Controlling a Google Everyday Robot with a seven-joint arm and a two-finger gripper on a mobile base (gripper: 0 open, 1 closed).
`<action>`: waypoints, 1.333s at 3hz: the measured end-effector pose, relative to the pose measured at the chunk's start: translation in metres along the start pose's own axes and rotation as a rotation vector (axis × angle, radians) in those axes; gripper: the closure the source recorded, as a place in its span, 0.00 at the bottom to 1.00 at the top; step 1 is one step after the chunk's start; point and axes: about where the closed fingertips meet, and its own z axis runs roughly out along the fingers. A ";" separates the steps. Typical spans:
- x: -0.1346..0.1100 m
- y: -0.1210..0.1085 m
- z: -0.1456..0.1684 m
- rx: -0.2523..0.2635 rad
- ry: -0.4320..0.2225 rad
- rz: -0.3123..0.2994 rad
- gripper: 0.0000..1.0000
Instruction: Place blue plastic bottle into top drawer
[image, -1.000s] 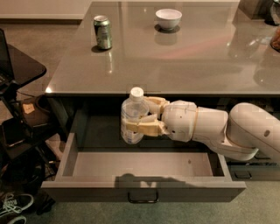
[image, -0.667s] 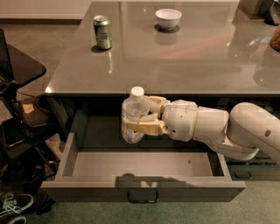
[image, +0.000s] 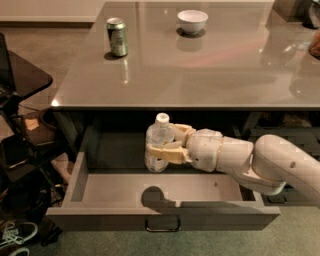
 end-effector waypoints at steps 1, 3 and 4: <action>0.032 -0.018 -0.008 0.058 0.016 0.025 1.00; 0.040 -0.017 -0.004 0.066 0.042 0.020 1.00; 0.093 -0.017 -0.003 0.090 0.106 0.070 1.00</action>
Offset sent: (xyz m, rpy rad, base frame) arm 0.0103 -0.0139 -0.0260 -0.0058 0.0214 -0.0503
